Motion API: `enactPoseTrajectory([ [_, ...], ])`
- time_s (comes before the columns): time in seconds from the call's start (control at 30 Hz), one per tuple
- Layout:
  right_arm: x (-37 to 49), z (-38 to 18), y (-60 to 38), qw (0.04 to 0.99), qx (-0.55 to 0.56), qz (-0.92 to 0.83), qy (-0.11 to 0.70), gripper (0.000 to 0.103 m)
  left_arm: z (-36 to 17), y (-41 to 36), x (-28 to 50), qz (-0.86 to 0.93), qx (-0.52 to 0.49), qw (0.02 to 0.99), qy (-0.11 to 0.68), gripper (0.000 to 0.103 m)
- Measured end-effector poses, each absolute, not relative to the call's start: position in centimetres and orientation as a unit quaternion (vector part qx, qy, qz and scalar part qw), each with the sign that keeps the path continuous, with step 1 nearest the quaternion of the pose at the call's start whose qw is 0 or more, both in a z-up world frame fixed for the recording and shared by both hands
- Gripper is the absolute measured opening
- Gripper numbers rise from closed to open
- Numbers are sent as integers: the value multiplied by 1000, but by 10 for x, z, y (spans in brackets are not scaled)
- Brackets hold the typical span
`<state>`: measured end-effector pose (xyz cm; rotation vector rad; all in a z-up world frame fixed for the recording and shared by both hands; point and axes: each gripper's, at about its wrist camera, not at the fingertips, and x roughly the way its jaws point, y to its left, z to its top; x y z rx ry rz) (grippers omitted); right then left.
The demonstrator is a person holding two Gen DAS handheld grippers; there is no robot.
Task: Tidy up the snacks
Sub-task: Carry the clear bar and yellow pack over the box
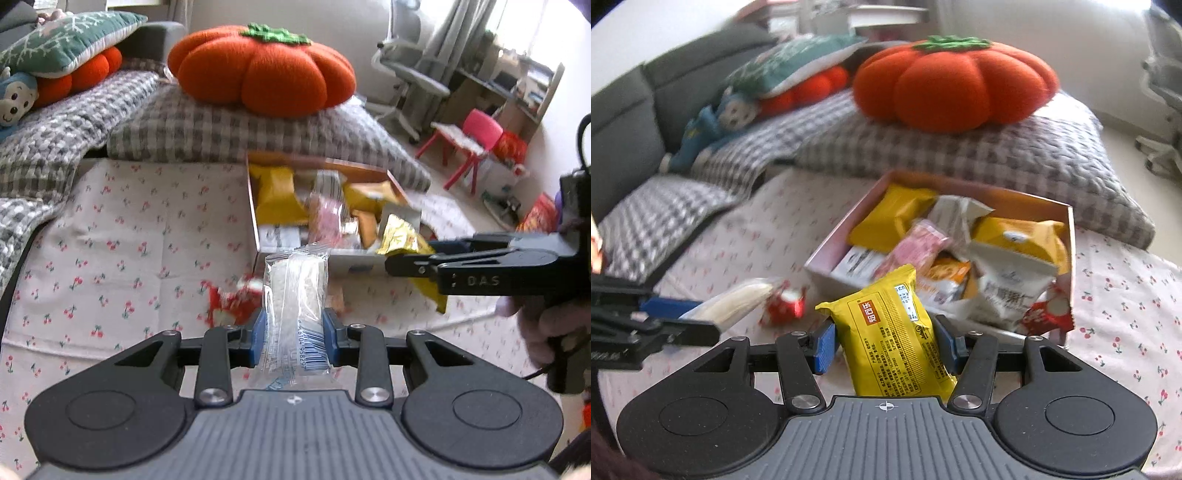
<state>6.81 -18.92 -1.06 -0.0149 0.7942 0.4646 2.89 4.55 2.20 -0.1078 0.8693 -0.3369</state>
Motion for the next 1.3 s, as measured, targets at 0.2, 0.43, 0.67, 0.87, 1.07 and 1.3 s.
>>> enactPoseTrajectory([
  [0.2,89,-11,-205,898,71,205,383,54,21,33,55,-159,-68,901,397,29],
  [0.43,114,-21,-211,896,123,187,384,54,4,13,92,-152,-87,905,388,29],
  [0.67,133,-34,-213,898,156,170,374,54,-12,5,118,-148,-113,913,364,29],
  [0.87,143,-42,-217,902,173,159,363,54,-24,-2,125,-127,-83,921,360,29],
  [1.07,148,-46,-217,907,178,150,350,53,-29,1,129,-124,-68,923,357,29],
  [1.3,154,-53,-217,911,188,136,341,52,-38,2,134,-125,-57,919,369,30],
])
